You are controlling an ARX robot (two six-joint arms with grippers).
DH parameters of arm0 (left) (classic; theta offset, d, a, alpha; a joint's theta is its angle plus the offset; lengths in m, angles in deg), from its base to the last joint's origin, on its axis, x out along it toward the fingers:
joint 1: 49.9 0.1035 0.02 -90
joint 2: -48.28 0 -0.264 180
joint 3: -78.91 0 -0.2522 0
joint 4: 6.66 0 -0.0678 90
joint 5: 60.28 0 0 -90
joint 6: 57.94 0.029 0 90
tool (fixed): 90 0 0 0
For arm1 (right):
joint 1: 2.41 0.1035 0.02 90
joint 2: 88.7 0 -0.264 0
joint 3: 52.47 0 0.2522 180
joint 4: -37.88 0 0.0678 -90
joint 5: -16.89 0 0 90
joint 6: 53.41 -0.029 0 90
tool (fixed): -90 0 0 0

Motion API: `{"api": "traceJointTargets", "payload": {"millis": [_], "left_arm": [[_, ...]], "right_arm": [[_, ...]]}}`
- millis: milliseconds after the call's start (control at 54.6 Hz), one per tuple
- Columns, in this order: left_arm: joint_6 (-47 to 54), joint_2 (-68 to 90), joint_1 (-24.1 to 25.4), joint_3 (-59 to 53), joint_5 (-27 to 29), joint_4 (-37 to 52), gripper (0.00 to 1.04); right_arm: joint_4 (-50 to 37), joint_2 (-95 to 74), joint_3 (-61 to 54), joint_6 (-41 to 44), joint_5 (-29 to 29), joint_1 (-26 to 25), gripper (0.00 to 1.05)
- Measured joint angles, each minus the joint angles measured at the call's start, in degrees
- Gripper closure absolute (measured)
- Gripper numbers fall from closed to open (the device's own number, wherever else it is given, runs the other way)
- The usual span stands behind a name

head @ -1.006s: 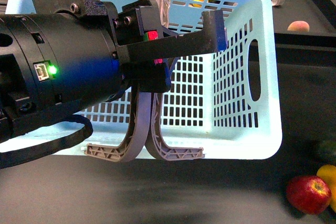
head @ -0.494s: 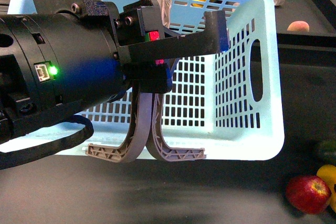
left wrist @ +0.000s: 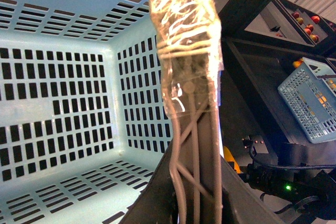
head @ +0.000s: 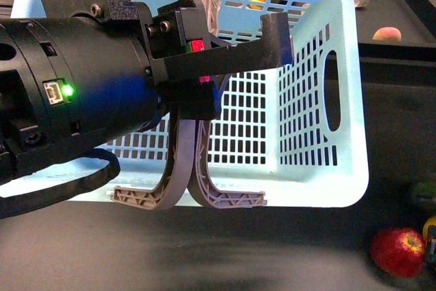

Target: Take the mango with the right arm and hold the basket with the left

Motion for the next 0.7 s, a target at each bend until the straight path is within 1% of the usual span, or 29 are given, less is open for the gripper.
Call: {"api": "traceJointTargets", "payload": {"millis": [128, 220, 274, 311, 366, 567, 695], "left_arm": [[0.0, 0.0, 0.0, 0.0, -0.1, 0.0, 0.98], [0.0, 0.0, 0.0, 0.0, 0.0, 0.0, 0.98], [0.0, 0.0, 0.0, 0.0, 0.0, 0.0, 0.98], [0.0, 0.0, 0.0, 0.0, 0.0, 0.0, 0.98], [0.1, 0.0, 0.0, 0.0, 0.0, 0.0, 0.98], [0.0, 0.0, 0.0, 0.0, 0.0, 0.0, 0.98], [0.0, 0.0, 0.0, 0.0, 0.0, 0.0, 0.98]], "right_arm": [[-0.3, -0.6, 0.3, -0.2, 0.1, -0.3, 0.09], [-0.7, -1.0, 0.4, 0.0, -0.1, -0.5, 0.20], [-0.7, -1.6, 0.9, 0.2, 1.1, -0.6, 0.31], [-0.8, -1.7, 0.9, 0.3, 0.8, -1.0, 0.37], [-0.9, -1.6, 0.8, 0.3, 0.5, -1.3, 0.41], [-0.6, 1.5, -1.9, -0.8, -2.3, -1.7, 0.43], [-0.2, 11.5, -7.6, -3.5, -8.7, -0.6, 0.43]]}}
